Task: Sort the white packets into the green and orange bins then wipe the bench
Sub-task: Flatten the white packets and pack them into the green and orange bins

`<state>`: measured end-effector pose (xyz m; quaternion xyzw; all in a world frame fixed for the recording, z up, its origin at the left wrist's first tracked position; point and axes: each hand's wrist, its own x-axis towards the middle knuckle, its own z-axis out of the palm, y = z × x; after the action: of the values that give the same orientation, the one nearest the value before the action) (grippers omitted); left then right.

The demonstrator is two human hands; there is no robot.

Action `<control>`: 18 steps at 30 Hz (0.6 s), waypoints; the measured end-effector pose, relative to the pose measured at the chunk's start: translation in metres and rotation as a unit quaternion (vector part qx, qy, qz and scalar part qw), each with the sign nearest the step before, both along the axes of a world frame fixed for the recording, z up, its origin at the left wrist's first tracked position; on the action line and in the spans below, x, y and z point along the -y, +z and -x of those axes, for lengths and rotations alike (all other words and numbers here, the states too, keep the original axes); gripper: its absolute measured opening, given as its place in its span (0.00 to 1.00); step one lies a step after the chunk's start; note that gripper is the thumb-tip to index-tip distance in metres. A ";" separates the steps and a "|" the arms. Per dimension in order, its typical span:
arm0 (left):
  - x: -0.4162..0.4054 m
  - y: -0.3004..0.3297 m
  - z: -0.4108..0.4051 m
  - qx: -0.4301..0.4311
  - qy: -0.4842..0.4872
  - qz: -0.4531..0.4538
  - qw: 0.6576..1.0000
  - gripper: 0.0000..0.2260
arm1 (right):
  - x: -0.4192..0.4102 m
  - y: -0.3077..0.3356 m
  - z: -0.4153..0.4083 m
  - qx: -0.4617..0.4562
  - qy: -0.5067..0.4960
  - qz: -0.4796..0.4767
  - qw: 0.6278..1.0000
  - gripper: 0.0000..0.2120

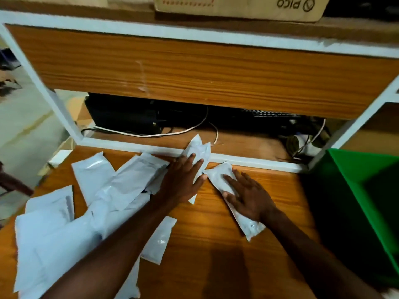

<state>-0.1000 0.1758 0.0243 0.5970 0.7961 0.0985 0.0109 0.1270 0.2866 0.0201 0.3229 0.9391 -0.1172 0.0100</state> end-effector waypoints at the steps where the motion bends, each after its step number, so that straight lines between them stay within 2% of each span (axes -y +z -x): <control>1: -0.009 0.000 0.006 -0.002 -0.009 0.012 1.000 0.34 | -0.004 -0.004 0.000 -0.007 0.011 0.016 1.000 0.38; 5: -0.038 -0.016 0.021 -0.007 -0.022 0.025 0.999 0.31 | -0.009 -0.019 0.002 -0.011 0.019 0.042 0.999 0.36; 10: -0.039 -0.046 0.019 -0.002 -0.021 0.042 0.999 0.27 | 0.018 -0.035 0.009 -0.040 -0.048 0.015 0.998 0.32; 14: -0.040 -0.048 0.013 0.004 -0.032 0.029 0.999 0.23 | 0.035 -0.037 0.016 -0.051 -0.101 -0.017 0.993 0.27; 18: -0.037 -0.035 0.004 0.003 -0.029 0.024 0.999 0.21 | 0.036 -0.027 0.017 -0.075 -0.129 0.011 0.989 0.24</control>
<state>-0.1042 0.2124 -0.0104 0.6193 0.7804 0.0807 0.0310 0.1098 0.2503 -0.0074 0.4318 0.8861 -0.1518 -0.0724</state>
